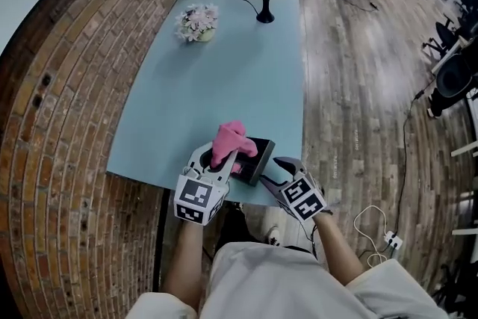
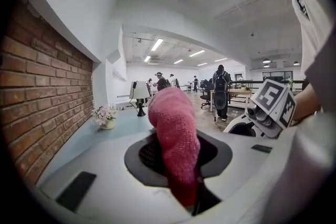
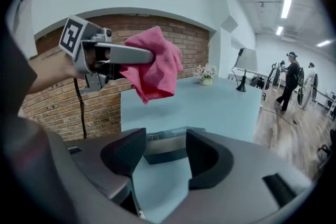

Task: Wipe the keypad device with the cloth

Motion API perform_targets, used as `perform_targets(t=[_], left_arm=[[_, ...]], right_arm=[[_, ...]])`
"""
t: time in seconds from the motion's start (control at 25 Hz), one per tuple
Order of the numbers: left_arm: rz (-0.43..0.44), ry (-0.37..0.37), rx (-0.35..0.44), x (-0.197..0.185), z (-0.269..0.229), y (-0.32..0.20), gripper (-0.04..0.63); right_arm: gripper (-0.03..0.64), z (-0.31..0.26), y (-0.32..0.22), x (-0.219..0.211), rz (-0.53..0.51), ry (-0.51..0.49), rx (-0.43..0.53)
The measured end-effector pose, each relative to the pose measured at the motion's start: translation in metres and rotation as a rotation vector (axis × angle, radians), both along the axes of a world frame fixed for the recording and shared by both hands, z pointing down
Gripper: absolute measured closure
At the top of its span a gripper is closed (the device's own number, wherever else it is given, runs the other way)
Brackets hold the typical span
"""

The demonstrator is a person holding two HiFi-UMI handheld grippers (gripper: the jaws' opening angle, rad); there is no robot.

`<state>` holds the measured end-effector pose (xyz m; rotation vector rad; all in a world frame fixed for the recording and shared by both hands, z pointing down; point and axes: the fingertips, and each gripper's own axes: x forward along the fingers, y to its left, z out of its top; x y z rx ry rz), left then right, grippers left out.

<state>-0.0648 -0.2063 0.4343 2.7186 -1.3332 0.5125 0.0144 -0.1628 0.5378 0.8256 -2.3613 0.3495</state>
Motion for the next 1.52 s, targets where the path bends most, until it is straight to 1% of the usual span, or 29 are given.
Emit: perform_targets(t=[0.12, 0.28, 0.52, 0.64, 0.76, 0.92, 1.0, 1.12, 1.16, 1.24, 1.36, 1.44, 1.52], left_arm=[[0.051, 0.007, -0.026, 0.003, 0.015, -0.021, 0.465], [0.082, 0.026, -0.072, 0.004, 0.035, -0.046, 0.465], [0.133, 0.047, -0.148, 0.011, 0.068, -0.069, 0.465], [0.169, 0.068, -0.174, 0.019, 0.081, -0.078, 0.465], [0.236, 0.110, -0.204, 0.036, 0.092, -0.079, 0.465], [0.364, 0.144, -0.239, 0.065, 0.107, -0.068, 0.465], [0.409, 0.127, -0.257, 0.075, 0.119, -0.062, 0.465], [0.451, 0.034, -0.279, 0.084, 0.144, -0.052, 0.465], [0.457, 0.018, -0.277, 0.087, 0.149, -0.048, 0.465], [0.450, 0.029, -0.271, 0.090, 0.153, -0.046, 0.465], [0.429, 0.086, -0.276, 0.091, 0.156, -0.047, 0.465], [0.396, 0.144, -0.298, 0.088, 0.161, -0.050, 0.465], [0.363, 0.179, -0.321, 0.081, 0.166, -0.053, 0.465]], right_arm=[[0.342, 0.020, -0.005, -0.008, -0.035, 0.057, -0.012], [0.337, 0.031, -0.012, -0.013, -0.071, 0.105, 0.003], [0.334, 0.046, -0.018, -0.020, -0.088, 0.134, -0.034], [0.334, 0.050, -0.019, -0.020, -0.087, 0.114, -0.068], [0.334, 0.052, -0.018, -0.020, -0.083, 0.082, -0.103], [0.333, 0.053, -0.018, -0.020, -0.096, 0.080, -0.110], [0.334, 0.054, -0.018, -0.020, -0.102, 0.085, -0.107], [0.334, 0.056, -0.017, -0.020, -0.102, 0.081, -0.113], [0.334, 0.056, -0.016, -0.020, -0.101, 0.077, -0.115], [0.333, 0.056, -0.016, -0.019, -0.098, 0.074, -0.116], [0.334, 0.056, -0.017, -0.018, -0.098, 0.070, -0.121], [0.334, 0.057, -0.017, -0.017, -0.100, 0.057, -0.131], [0.334, 0.056, -0.017, -0.017, -0.102, 0.046, -0.137]])
